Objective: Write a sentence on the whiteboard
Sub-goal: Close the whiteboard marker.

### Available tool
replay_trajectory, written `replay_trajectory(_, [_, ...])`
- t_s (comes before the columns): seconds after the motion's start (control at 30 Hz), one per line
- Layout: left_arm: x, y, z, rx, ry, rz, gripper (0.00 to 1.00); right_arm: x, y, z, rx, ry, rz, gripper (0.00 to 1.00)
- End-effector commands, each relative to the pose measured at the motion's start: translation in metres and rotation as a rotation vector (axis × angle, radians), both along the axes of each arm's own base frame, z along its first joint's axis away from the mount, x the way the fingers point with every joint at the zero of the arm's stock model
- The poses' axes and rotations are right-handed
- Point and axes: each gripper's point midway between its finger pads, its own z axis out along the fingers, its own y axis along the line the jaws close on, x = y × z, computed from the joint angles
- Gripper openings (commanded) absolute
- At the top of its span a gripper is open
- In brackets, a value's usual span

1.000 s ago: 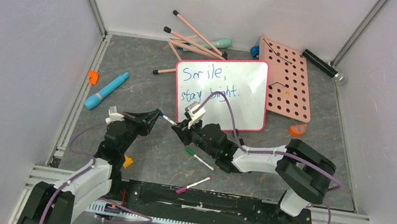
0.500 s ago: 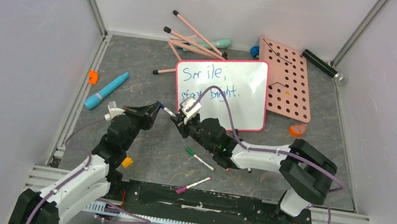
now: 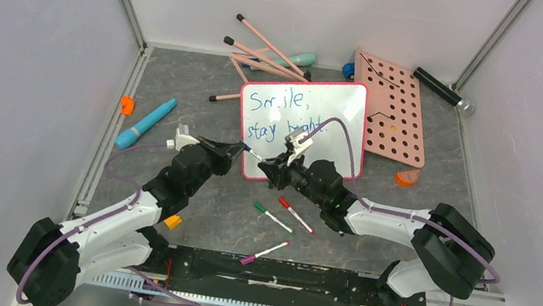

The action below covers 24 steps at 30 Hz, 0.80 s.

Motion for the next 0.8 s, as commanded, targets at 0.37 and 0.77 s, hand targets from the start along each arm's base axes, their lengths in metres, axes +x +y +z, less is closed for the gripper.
replay_trajectory(0.37, [-0.074,-0.063,0.009,-0.04,0.045,-0.419,0.02,-0.004,0.0,0.05,-0.16,-0.25,0.062,0.0])
replay_trajectory(0.77, [-0.068,-0.006,0.013,0.278,-0.013,-0.254,0.85,-0.016,-0.045,0.035,0.114,0.138,0.058,0.0])
